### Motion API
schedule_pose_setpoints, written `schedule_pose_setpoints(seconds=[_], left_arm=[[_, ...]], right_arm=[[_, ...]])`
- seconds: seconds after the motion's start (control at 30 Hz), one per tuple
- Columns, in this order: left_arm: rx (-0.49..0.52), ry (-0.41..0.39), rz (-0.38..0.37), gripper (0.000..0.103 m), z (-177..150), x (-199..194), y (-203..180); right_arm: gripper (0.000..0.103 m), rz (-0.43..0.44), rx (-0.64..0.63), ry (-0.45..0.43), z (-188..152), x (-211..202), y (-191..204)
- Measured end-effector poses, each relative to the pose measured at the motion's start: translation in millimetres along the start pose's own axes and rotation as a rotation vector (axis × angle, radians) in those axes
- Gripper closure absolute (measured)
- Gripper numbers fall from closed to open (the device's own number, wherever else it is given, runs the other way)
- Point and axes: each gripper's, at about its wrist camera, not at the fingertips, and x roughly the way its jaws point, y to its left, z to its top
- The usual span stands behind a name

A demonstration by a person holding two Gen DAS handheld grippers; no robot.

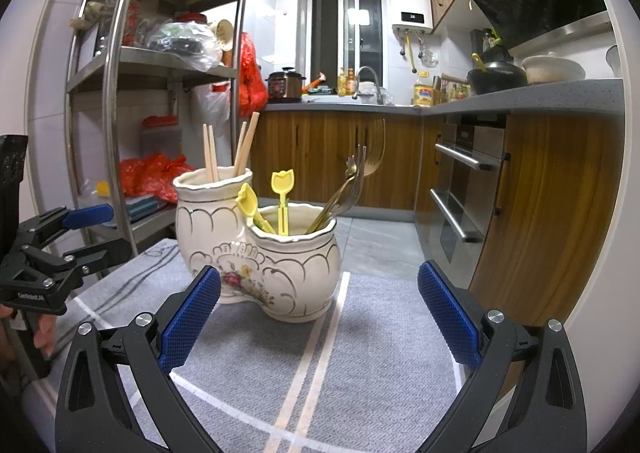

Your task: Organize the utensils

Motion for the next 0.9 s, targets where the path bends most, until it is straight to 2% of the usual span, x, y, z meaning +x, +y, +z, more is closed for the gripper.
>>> schedule_pose_setpoints(seconds=[0.9], left_arm=[[-0.007,0.003,-0.001,0.006,0.1,-0.4,3.6]], right_arm=[[0.005,0.000,0.000,0.000,0.1,0.0,0.0]])
